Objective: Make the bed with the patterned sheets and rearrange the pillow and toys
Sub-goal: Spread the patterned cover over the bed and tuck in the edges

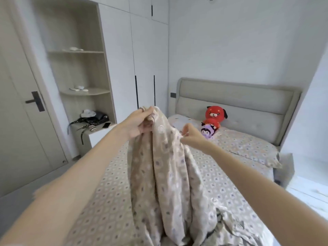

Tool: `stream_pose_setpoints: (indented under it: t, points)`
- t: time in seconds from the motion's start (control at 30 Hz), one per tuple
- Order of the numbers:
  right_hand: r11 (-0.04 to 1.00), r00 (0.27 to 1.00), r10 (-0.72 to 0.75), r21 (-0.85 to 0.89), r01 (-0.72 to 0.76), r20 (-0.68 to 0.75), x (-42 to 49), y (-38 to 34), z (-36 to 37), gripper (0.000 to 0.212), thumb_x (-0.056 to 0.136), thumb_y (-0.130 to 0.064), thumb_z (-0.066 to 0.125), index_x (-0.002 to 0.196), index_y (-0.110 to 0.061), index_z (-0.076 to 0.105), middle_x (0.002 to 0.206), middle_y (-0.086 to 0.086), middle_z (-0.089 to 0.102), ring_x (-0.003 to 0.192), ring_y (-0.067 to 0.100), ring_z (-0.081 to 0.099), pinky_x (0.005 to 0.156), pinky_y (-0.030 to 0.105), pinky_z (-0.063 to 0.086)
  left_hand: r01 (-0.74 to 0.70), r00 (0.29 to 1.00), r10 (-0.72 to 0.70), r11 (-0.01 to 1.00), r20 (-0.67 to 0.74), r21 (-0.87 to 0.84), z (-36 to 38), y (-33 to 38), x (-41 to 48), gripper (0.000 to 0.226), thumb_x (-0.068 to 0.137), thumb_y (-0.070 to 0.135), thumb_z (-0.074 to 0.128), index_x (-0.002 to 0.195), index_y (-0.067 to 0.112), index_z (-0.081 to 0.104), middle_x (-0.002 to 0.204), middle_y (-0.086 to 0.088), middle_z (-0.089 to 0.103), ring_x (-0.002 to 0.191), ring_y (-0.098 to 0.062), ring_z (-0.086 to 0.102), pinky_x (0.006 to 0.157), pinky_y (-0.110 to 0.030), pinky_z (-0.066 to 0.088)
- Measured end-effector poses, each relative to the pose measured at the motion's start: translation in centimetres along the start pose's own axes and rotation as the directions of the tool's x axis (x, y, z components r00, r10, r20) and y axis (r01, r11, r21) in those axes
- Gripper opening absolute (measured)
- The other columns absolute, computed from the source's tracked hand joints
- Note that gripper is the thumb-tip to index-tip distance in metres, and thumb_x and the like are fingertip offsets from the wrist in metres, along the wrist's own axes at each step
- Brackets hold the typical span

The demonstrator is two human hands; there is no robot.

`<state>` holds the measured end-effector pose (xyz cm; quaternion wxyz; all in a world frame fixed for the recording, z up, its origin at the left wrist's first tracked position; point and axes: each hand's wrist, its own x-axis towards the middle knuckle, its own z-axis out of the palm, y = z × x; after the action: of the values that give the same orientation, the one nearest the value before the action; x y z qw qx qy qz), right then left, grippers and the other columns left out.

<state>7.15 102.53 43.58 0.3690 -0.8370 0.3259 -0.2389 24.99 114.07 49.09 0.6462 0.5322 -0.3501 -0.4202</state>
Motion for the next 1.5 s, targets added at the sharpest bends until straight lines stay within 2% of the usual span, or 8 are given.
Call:
stream_pose_setpoints:
  t: [0.17,0.3,0.53,0.67,0.87,1.13,1.3,1.5]
  points:
    - [1.0,0.916,0.025,-0.012,-0.022,0.401,-2.0,0.9,1.7,0.041,0.078,-0.031,0.074,0.11,-0.02,0.05,0.103,-0.009,0.055,0.092,0.01,0.058,0.072,0.023,0.048,0.005,0.989,-0.005,1.0,0.148,-0.001,1.5,0.5,-0.1,0.018,0.101,0.022,0.043,0.088,0.017,0.055,0.062,0.004,0.053,0.053,-0.006,0.056,0.057,-0.031,0.057]
    - [0.988,0.995,0.005,-0.155,0.009,0.095,-2.2,1.9,4.2,0.037,0.085,-0.034,0.065,0.115,-0.013,0.061,0.108,0.005,0.066,0.097,0.021,0.061,0.084,0.037,0.05,-0.029,0.974,0.027,1.0,0.223,0.006,4.0,0.8,-0.3,0.024,0.102,0.019,0.04,0.082,0.013,0.052,0.064,0.004,0.054,0.057,-0.006,0.058,0.064,-0.031,0.057]
    - [0.985,0.924,-0.072,0.118,0.124,-0.375,-2.5,-0.6,-1.6,0.036,0.096,-0.017,0.05,0.065,0.002,0.055,0.057,0.002,0.045,0.052,0.011,0.037,0.051,0.025,0.028,-0.154,0.97,0.148,0.988,-0.193,-0.015,2.1,-0.1,0.6,0.026,0.096,0.037,0.051,0.113,0.017,0.056,0.092,-0.003,0.065,0.073,-0.014,0.066,0.066,-0.034,0.058]
    - [0.939,0.909,-0.133,0.244,0.243,-0.395,-1.7,-4.3,-5.4,0.035,0.101,-0.023,0.043,0.079,-0.001,0.06,0.063,0.003,0.049,0.056,0.009,0.042,0.053,0.024,0.032,-0.099,0.989,0.073,0.972,0.128,0.211,2.5,-2.7,-0.4,0.065,0.079,0.067,0.048,0.131,0.029,0.049,0.105,0.003,0.07,0.09,-0.02,0.07,0.072,-0.033,0.058]
    - [0.898,0.917,-0.008,0.401,0.182,-0.398,-1.1,-3.4,-7.7,0.037,0.1,-0.029,0.047,0.066,-0.019,0.059,0.047,-0.015,0.057,0.041,-0.005,0.05,0.044,0.012,0.04,-0.213,0.936,-0.02,0.761,0.351,0.612,3.5,-5.7,-2.2,0.038,0.088,0.007,0.065,0.121,0.026,0.06,0.11,0.007,0.065,0.098,-0.013,0.063,0.084,-0.036,0.054]
    - [0.859,0.937,0.122,0.508,0.064,-0.326,-2.0,-3.1,-7.5,0.039,0.096,-0.037,0.053,0.064,-0.016,0.058,0.059,-0.001,0.056,0.051,0.009,0.05,0.049,0.019,0.042,-0.281,0.959,0.221,0.685,0.175,0.672,8.3,-8.3,-2.9,0.049,0.092,0.001,0.048,0.139,0.016,0.044,0.114,0.003,0.056,0.101,-0.009,0.054,0.083,-0.002,0.04]
    - [0.85,0.926,0.171,0.525,0.033,-0.336,-2.9,-3.1,-7.0,0.039,0.096,-0.033,0.055,0.062,-0.015,0.052,0.057,-0.001,0.051,0.051,0.009,0.046,0.047,0.019,0.04,-0.359,0.933,0.171,0.454,0.315,0.816,8.0,-9.0,-2.6,0.043,0.084,0.017,0.061,0.126,0.022,0.056,0.128,0.006,0.058,0.122,-0.013,0.047,0.083,0.001,0.024]
    - [0.852,0.927,0.209,0.523,-0.016,-0.312,-3.3,-3.3,-6.9,0.043,0.095,-0.036,0.055,0.059,-0.017,0.041,0.061,0.002,0.042,0.053,0.013,0.04,0.05,0.024,0.033,-0.417,0.906,0.171,0.506,0.386,0.755,8.0,-10.0,-3.5,0.005,0.074,0.009,0.05,0.072,0.01,0.045,0.086,0.014,0.06,0.092,-0.021,0.054,0.076,-0.027,0.042]
